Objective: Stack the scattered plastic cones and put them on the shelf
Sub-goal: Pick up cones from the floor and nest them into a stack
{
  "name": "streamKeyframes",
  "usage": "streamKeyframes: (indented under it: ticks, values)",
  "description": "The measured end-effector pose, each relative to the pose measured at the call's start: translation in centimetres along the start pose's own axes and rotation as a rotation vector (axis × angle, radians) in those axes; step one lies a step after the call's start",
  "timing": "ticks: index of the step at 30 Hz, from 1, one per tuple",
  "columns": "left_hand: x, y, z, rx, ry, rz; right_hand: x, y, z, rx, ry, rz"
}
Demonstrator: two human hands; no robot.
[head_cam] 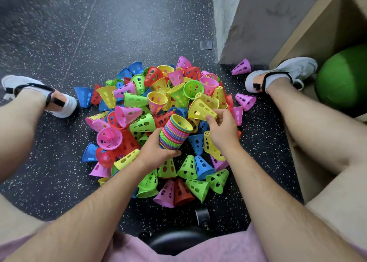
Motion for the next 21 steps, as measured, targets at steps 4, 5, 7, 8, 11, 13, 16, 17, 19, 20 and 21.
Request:
streamKeyframes:
  ticks: [4, 5, 7, 8, 11, 13, 16, 17, 19, 20, 21]
  values:
    - [-0.4, 0.0, 0.2, 0.015, 0.023, 0.006, 0.0, -1.7, 0.5, -0.048, -0.079, -0.113]
    - [-0.5, 0.1, 0.2, 0.017, 0.032, 0.01, 0.0, -2.1, 0.8, -0.074, -0.13, -0.116]
    - [-0.7, 0.2, 0.3, 0.012, 0.047, 0.023, 0.0, -2.6, 1.3, -0.14, -0.237, -0.099]
    - [-0.8, 0.2, 0.4, 0.008, 0.053, 0.031, -0.2, -2.8, 1.5, -0.172, -0.279, -0.085]
    - [-1.1, 0.1, 0.4, 0.012, 0.053, 0.038, -0.5, -3.5, 1.6, -0.26, -0.356, -0.018]
    - [-1.1, 0.0, 0.4, 0.025, 0.045, 0.031, -0.9, -4.2, 1.6, -0.296, -0.42, 0.036]
    - [-1.0, 0.0, 0.5, 0.03, 0.038, 0.034, -1.3, -5.0, 1.6, -0.339, -0.462, 0.155]
    - [-1.0, 0.1, 0.6, 0.034, 0.034, 0.032, -1.3, -5.0, 1.6, -0.36, -0.448, 0.181]
    - [-0.9, 0.2, 0.7, 0.043, 0.02, 0.025, -1.3, -4.9, 1.7, -0.397, -0.416, 0.207]
    - [-0.9, 0.2, 0.7, 0.045, 0.015, 0.023, -1.3, -4.9, 1.8, -0.41, -0.412, 0.215]
    - [-0.9, 0.2, 0.7, 0.046, 0.013, 0.019, -1.3, -4.9, 1.9, -0.415, -0.418, 0.219]
Point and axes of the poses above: each hand's wrist, its own z-axis away from the middle knuckle, its own x-axis out of the palm, y = z × x, the point moved 1 cm from there along -z, towards the middle knuckle, and after that the axes turned 15 degrees about y, right-handed, at the moved point
